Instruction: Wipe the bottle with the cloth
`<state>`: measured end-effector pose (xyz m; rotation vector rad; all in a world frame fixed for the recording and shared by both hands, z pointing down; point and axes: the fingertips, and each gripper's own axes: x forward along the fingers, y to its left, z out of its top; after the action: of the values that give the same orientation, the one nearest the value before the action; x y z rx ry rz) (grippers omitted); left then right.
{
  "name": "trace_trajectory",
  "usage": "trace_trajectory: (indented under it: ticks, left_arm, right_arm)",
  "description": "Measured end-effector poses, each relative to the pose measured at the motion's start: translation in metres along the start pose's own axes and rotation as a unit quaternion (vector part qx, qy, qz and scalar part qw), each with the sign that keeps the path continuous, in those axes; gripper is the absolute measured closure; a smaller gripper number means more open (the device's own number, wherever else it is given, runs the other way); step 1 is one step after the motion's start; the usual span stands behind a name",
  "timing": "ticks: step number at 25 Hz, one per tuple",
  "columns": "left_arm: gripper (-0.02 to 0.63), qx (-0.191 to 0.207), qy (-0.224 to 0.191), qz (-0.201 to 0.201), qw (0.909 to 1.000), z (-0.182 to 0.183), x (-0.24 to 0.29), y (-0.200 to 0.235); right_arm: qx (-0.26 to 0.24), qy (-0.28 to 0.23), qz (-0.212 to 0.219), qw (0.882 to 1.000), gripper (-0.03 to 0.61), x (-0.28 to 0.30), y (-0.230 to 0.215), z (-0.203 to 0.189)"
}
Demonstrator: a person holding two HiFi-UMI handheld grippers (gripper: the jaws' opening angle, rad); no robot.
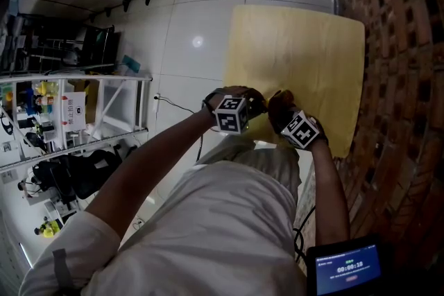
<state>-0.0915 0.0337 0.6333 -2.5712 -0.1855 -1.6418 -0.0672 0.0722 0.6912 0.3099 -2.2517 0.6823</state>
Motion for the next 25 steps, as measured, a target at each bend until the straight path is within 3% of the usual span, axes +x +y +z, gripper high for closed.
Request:
trace_trajectory:
  ticks: [4, 8, 11, 14, 20, 25]
  left_arm:
    - [0.453, -0.001, -0.002, 0.000, 1.0000, 0.008, 0.003, 0.001]
    - [0.453, 0.009, -0.001, -0.004, 1.0000, 0.013, 0.007, 0.000]
    - [0.453, 0.014, -0.004, -0.002, 0.9999, 0.017, 0.007, 0.001]
    - [0.453, 0.017, -0.003, -0.005, 0.9998, 0.019, 0.009, -0.001]
    - [0.454, 0.021, -0.005, -0.010, 0.9997, 0.018, 0.007, -0.005]
    - [0.453, 0.044, -0.003, -0.025, 0.9987, 0.020, 0.006, -0.013]
  right_arm:
    - [-0.051, 0.084, 0.001, 0.995, 0.511, 0.013, 0.002, -0.018]
    - [-0.045, 0.068, 0.015, 0.997, 0.511, 0.021, 0.018, -0.016]
    - [0.013, 0.020, 0.000, 1.000, 0.511, 0.019, 0.012, -0.001]
    - [0.095, -0.008, -0.019, 0.995, 0.511, 0.015, -0.008, -0.005]
    - [0.213, -0.031, -0.088, 0.973, 0.511, 0.008, -0.055, -0.023]
    - [0.256, -0.061, -0.153, 0.953, 0.511, -0.007, -0.095, -0.019]
